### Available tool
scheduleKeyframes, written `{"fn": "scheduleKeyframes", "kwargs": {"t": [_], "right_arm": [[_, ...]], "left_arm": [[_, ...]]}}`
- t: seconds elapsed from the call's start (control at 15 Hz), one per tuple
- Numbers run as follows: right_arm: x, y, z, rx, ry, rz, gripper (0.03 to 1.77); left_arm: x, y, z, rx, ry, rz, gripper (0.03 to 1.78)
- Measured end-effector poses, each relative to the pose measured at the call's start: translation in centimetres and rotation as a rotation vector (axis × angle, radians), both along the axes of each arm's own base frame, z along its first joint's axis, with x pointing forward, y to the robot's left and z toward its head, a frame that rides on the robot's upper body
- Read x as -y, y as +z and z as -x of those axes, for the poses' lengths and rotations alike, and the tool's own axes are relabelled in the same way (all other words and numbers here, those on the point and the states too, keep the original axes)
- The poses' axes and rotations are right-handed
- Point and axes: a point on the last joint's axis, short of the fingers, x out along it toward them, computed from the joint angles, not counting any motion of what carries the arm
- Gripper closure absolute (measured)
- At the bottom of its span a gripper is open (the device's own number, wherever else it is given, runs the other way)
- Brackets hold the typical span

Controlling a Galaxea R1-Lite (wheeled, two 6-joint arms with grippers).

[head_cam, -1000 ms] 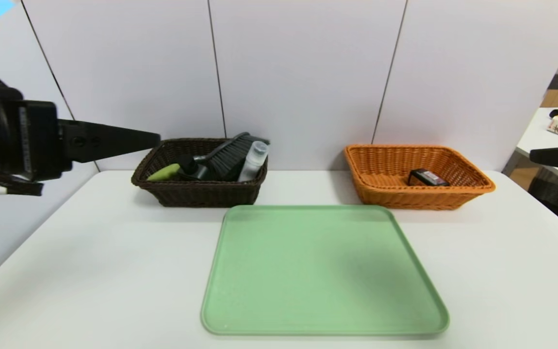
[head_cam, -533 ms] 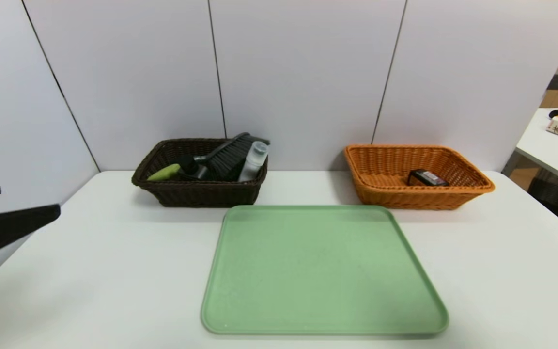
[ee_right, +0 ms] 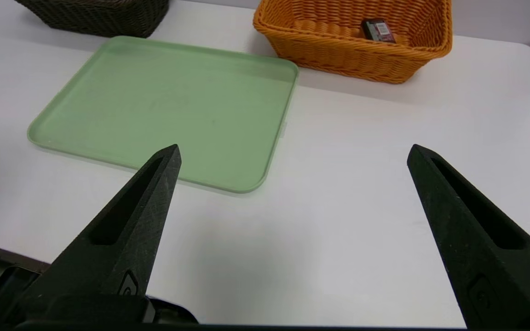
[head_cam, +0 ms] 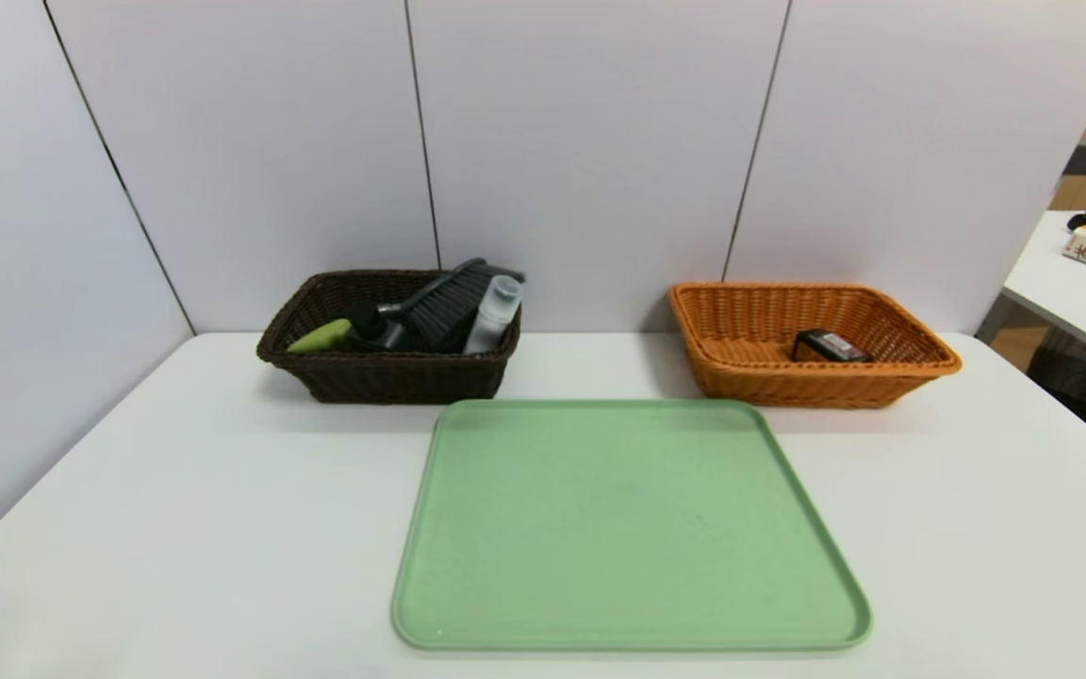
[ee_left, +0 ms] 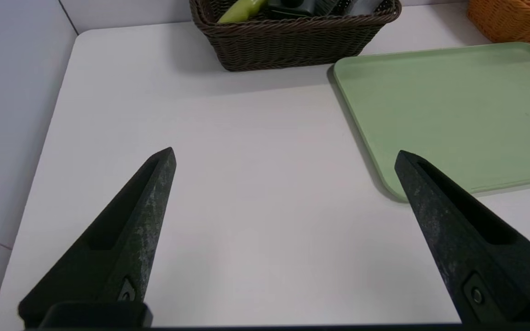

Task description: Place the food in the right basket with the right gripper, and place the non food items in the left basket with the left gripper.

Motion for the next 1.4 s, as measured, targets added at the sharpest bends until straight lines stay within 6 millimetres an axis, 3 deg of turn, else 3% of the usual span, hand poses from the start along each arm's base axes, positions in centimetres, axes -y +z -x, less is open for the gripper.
{"fn": "scheduleKeyframes", "kwargs": {"t": [0.33,0.67,1.13,1.4], "right_arm": [[0.0,-3.0,2.3,0.047,0.003,0.030,0.10],[0.0,-5.9,3.9,0.106,-0.016,0.031,0.10],[0.5,-9.8,2.1,0.235,-0.215,0.056,0.10],[0.5,-11.9,1.9,0.246,-0.236,0.057,0.10]], "left_arm": [[-0.1,-4.0,2.6,0.039,0.028,-0.001,0.12],[0.0,-7.4,4.0,0.086,0.048,-0.035,0.12],[-0.1,-11.7,3.3,0.180,0.090,-0.041,0.12],[-0.1,-13.9,3.2,0.173,0.085,-0.059,0.12]]}}
